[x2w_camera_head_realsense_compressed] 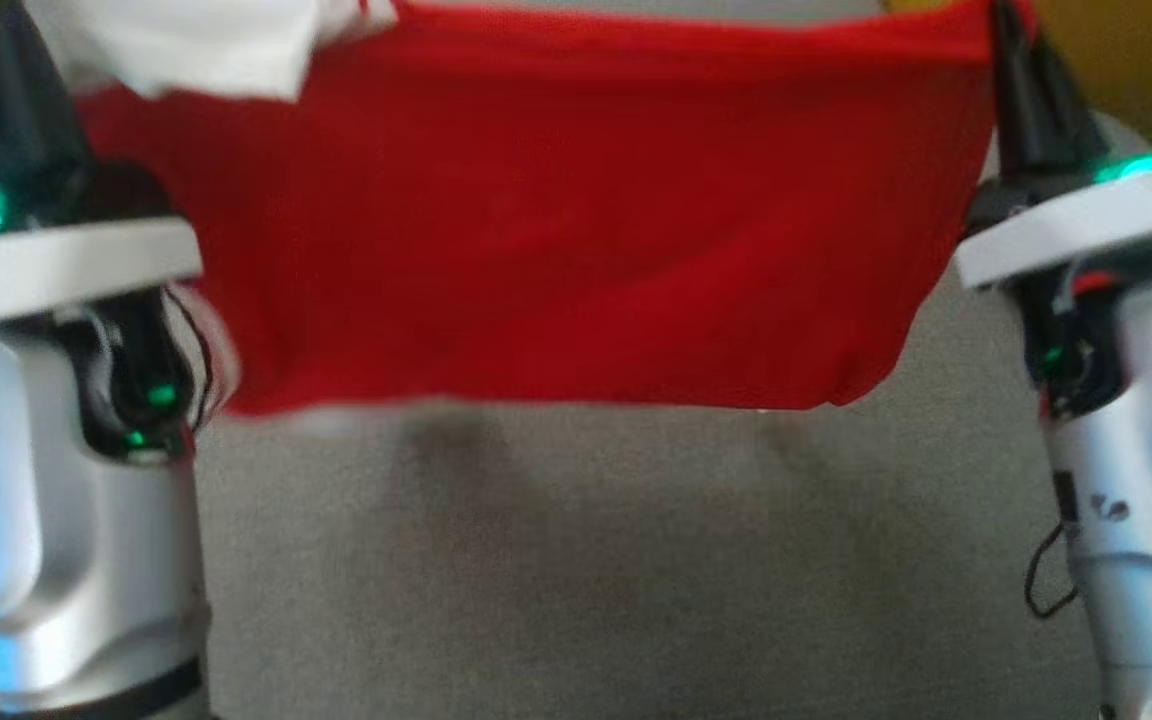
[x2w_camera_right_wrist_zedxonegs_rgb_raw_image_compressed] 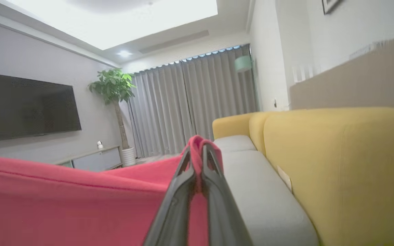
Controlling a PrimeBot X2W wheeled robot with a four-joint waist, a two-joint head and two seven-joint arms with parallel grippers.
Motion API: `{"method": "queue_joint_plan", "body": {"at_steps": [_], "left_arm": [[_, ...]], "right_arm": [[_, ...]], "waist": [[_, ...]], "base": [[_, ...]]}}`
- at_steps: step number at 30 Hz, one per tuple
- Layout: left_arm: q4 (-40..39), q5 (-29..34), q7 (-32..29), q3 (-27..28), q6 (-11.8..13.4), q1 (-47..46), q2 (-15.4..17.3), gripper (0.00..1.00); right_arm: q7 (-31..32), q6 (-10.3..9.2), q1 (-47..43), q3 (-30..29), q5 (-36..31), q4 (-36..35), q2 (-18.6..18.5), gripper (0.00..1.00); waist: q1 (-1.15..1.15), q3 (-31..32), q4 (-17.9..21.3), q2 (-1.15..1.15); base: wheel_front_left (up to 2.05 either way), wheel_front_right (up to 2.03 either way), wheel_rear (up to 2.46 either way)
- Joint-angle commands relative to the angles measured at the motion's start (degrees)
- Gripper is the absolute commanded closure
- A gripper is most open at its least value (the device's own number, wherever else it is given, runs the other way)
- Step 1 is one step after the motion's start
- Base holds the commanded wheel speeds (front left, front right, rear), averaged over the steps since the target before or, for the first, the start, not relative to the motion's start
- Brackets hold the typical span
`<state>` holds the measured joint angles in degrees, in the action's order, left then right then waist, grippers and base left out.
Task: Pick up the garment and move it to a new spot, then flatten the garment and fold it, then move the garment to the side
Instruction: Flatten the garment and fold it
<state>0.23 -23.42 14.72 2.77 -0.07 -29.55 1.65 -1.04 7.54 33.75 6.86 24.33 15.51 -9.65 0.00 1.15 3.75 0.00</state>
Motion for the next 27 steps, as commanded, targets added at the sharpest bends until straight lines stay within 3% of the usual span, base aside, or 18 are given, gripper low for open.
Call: {"method": "queue_joint_plan", "body": {"at_steps": [1, 11, 16, 18, 19, 24, 27], "left_arm": [[-3.27, -0.56, 0.21, 1.94, -0.12, -3.89, 1.27, 1.00], [-14.70, -0.17, -7.09, 2.37, 3.27, -7.32, 3.08, 1.00], [-12.29, 0.50, -11.04, 0.96, 3.19, -10.57, 4.71, 1.00], [-8.93, 0.72, -12.13, 0.26, 2.50, -14.31, 5.80, 1.00], [-3.88, 1.32, -12.57, -0.70, 1.22, -19.52, 7.29, 1.00], [13.44, 4.73, -8.87, -2.58, -1.53, -36.38, 11.21, 1.00], [23.99, 6.64, -4.25, -3.40, -2.19, -46.35, 12.34, 1.00]], "right_arm": [[1.55, -0.05, 2.82, 0.07, -0.60, -3.74, 0.07, 1.00], [16.81, -0.05, -2.31, -5.69, -3.70, -22.45, 3.88, 1.00], [20.29, -0.05, -0.14, -6.31, -5.11, -23.83, 4.68, 1.00], [20.85, -0.05, 3.20, -6.02, -5.84, -21.72, 4.48, 1.00], [19.79, -0.05, 8.28, -4.66, -7.24, -18.12, 2.60, 1.00], [11.18, -0.05, 26.08, -0.14, -10.51, -0.89, -2.23, 1.00], [3.73, -0.05, 37.30, -0.51, -12.27, 10.77, -2.81, 1.00]], "waist": [[0.00, 0.86, 0.46, 0.00], [0.00, -1.06, 0.16, 0.00], [0.00, -6.33, 0.00, 0.00], [0.00, -9.88, -0.14, 0.00], [0.00, -13.89, -0.40, 0.00], [0.00, -22.25, -0.91, 0.00], [0.00, -24.52, -1.72, 0.00]], "base": [[0.00, 0.00, 0.00], [0.00, 0.00, 0.00], [0.00, 0.00, 0.00], [0.00, 0.00, 0.00], [0.00, 0.00, 0.00], [0.00, 0.00, 0.00], [0.00, 0.00, 0.00]]}}
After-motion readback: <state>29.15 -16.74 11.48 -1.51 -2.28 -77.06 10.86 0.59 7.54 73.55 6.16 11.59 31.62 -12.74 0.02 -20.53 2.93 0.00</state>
